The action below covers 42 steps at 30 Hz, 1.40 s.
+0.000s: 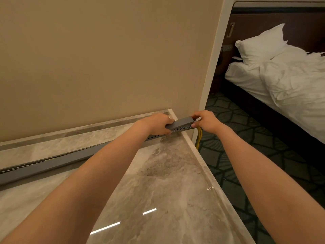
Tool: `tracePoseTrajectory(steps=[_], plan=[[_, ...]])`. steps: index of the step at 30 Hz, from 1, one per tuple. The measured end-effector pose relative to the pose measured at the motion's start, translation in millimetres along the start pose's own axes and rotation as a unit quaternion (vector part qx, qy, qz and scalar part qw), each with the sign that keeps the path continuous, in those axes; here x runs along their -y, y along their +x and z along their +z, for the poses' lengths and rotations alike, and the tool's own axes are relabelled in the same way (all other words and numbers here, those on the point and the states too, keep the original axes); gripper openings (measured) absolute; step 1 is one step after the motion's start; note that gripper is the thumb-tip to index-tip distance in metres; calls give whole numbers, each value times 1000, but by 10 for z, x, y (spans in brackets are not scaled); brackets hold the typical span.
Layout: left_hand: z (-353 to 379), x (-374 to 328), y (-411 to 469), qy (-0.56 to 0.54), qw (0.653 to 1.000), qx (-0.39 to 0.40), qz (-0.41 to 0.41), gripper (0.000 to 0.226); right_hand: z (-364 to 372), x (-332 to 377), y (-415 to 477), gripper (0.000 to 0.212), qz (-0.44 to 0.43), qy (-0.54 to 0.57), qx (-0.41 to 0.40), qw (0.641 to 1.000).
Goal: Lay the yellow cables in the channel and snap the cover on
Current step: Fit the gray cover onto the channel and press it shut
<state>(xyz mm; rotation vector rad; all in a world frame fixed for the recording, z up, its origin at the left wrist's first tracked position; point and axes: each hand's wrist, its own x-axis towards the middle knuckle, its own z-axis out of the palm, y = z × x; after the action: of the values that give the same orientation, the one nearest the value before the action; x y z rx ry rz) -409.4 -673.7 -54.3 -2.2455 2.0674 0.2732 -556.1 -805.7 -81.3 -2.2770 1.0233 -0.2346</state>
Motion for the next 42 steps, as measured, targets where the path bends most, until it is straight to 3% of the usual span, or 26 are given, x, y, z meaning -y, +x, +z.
tracePoseTrajectory(steps=[11, 24, 30, 34, 36, 39, 41, 42], plan=[[-61, -137, 184, 53, 998, 3, 16, 33, -128, -130, 35, 33, 19, 59, 45, 997], [-86, -301, 322, 98, 995, -20, -9, 28, -93, -258, 54, 32, 21, 76, 15, 997], [-207, -272, 329, 60, 997, -46, -7, 24, -122, -207, 49, 33, 24, 74, 14, 997], [-178, -354, 324, 68, 997, -24, -7, 25, -117, -219, 21, 36, 37, 96, 16, 995], [-139, -414, 337, 81, 996, -23, -8, 26, -105, -217, 3, 36, 72, 182, 21, 980], [-156, -443, 353, 82, 996, -28, -14, 26, -108, -204, -14, 23, 150, 416, -7, 897], [-164, -452, 364, 90, 995, -26, -16, 26, -105, -153, 10, 15, 168, 460, -25, 871], [-166, -470, 365, 96, 995, -24, -16, 27, -95, -125, 44, 26, 178, 436, -29, 882]])
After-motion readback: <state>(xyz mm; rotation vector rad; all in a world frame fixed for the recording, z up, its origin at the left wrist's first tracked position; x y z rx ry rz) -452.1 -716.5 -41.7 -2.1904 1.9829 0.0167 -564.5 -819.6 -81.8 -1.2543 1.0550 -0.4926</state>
